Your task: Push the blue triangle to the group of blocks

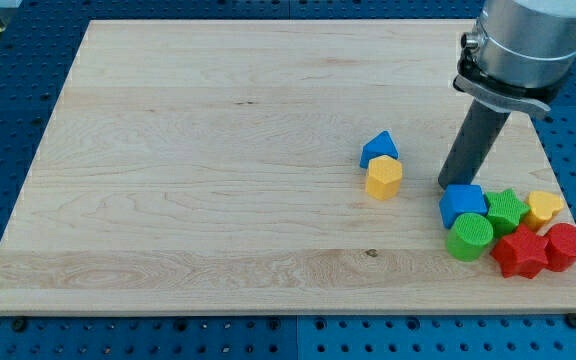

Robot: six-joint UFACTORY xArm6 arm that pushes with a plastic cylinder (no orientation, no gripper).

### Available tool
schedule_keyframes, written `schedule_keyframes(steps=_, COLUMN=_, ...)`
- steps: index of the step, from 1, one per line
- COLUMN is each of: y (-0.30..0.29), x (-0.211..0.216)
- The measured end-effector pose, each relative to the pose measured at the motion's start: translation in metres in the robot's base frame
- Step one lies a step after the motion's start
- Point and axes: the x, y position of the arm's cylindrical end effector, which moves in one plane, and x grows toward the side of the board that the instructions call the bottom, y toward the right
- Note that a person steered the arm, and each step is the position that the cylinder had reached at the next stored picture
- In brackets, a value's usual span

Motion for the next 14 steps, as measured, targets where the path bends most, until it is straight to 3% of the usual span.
schedule_keyframes(steps=2, y=0.0, x=-0.007)
schedule_keyframes(steps=3, y=-0.001, x=-0.049)
schedule_keyframes(steps=4, y=-0.023, x=-0.071)
schedule_keyframes(steps=6, y=-0.114, x=-0.079)
schedule_keyframes(steps=7, y=-0.13, x=-0.079)
schedule_keyframes(steps=10, y=-0.093, x=-0.035)
schedule_keyframes(steps=12, y=-0.072, x=-0.035)
schedule_keyframes(steps=14, y=-0.068, x=-0.067)
